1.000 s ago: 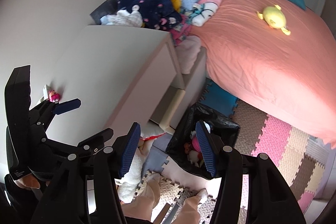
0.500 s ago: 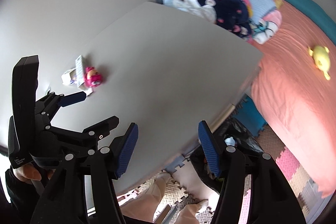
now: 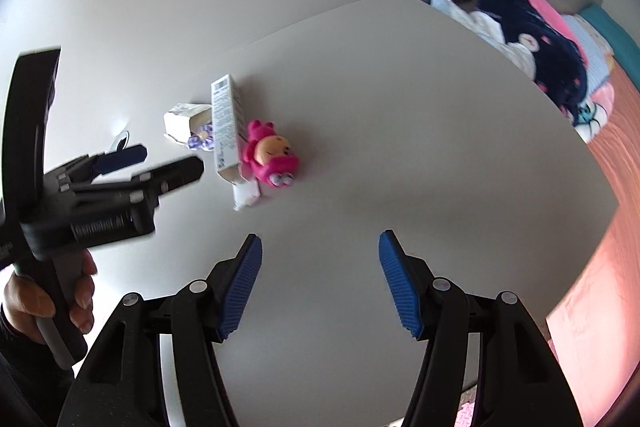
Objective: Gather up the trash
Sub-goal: 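Grasp the white toothpaste box with the left gripper while the right gripper grasps the pink doll figure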
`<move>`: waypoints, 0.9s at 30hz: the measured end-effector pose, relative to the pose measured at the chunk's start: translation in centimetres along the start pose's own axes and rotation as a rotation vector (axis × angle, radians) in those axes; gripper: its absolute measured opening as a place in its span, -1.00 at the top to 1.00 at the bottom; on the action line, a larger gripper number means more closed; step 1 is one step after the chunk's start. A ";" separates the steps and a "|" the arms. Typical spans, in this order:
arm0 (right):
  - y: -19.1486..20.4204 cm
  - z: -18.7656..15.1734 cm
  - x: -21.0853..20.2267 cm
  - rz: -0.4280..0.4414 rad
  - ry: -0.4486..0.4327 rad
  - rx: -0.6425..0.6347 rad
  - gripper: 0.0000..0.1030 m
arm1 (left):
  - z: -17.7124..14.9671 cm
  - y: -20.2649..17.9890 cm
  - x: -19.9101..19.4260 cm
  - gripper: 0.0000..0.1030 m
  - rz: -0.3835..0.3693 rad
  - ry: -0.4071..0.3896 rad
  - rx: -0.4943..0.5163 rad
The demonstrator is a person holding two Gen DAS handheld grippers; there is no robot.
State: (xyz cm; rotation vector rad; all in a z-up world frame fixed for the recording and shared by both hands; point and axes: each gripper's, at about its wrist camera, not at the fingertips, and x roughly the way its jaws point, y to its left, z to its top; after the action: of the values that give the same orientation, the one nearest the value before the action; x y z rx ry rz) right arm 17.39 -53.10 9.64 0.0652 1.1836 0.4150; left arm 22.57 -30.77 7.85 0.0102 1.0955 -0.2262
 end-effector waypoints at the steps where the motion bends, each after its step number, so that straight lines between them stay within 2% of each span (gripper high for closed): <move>1: 0.5 0.5 0.6 0.005 0.002 -0.010 -0.20 | 0.8 0.7 0.0 -0.72 0.007 -0.005 -0.010; 4: 1.4 1.6 2.0 -0.002 0.000 -0.024 -0.20 | 3.2 1.8 0.5 -0.59 0.006 -0.011 -0.021; 9: 2.2 3.2 4.3 -0.008 0.004 -0.014 -0.17 | 6.4 1.8 3.0 -0.36 -0.021 0.033 -0.022; 14: 2.1 4.2 6.3 -0.025 0.020 -0.009 -0.07 | 7.7 1.6 6.5 -0.35 0.022 0.111 -0.030; 17: 2.0 4.5 7.0 -0.020 0.025 -0.006 -0.05 | 7.5 2.3 7.7 -0.35 0.022 0.138 -0.048; 24: 1.4 5.0 8.6 -0.025 0.040 0.021 -0.05 | 7.5 1.8 9.0 -0.34 0.053 0.138 -0.015; 27: 1.4 5.4 8.6 -0.019 0.017 0.022 -0.05 | 7.5 1.7 8.8 -0.34 0.056 0.135 -0.009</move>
State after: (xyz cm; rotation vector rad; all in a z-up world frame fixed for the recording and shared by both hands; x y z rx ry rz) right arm 24.60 -47.95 4.44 0.0690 1.2050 0.3865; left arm 33.37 -31.61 3.35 0.0486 1.2288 -0.1725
